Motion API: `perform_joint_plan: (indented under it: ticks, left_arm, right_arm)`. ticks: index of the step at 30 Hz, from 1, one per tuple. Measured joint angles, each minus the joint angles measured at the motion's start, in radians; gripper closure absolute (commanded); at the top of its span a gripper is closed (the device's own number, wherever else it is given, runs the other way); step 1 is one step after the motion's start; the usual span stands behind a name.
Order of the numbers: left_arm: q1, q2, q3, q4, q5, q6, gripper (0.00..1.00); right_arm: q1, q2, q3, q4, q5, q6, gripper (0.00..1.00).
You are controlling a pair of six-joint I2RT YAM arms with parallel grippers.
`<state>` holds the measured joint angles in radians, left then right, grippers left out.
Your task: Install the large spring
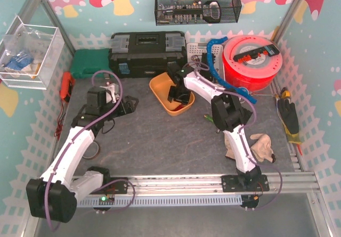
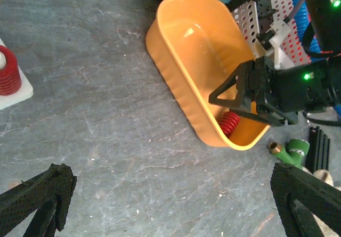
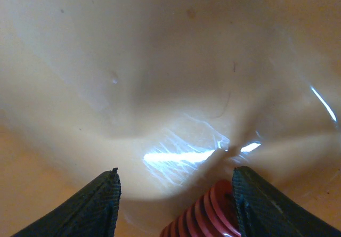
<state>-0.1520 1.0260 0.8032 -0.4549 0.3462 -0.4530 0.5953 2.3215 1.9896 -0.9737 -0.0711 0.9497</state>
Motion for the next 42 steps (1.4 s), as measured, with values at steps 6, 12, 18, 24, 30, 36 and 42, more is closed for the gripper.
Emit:
perform_joint_plan:
  ticks: [6,12,18,24,30,36,42]
  left_arm:
    - [-0.023,0.000,0.010,-0.023,-0.047,0.036,0.01]
    - [-0.027,0.000,0.021,-0.029,-0.063,0.042,0.01]
    - [-0.027,0.004,0.024,-0.051,-0.057,0.042,0.01]
    - [-0.027,0.021,0.047,-0.084,-0.040,0.042,0.01]
    - [-0.027,0.026,0.056,-0.099,-0.002,0.042,0.01]
    - [-0.027,0.026,0.056,-0.123,0.013,0.042,0.01]
    - [-0.027,0.025,0.056,-0.146,0.014,0.042,0.01]
  right_arm:
    - [0.000,0.074,0.191,-0.077,0.003,0.043,0.39]
    - [-0.003,0.089,0.342,-0.069,0.017,-0.257,0.40]
    - [-0.039,-0.008,0.164,-0.048,0.006,-0.615,0.39]
    - [-0.078,-0.103,-0.050,-0.022,-0.090,-0.962,0.37]
    - [-0.074,-0.149,-0.163,0.037,-0.164,-1.283,0.35]
    - [-0.077,-0.139,-0.150,0.062,-0.193,-1.487,0.35]
    - [-0.091,-0.109,-0.138,0.040,-0.219,-1.627,0.35]
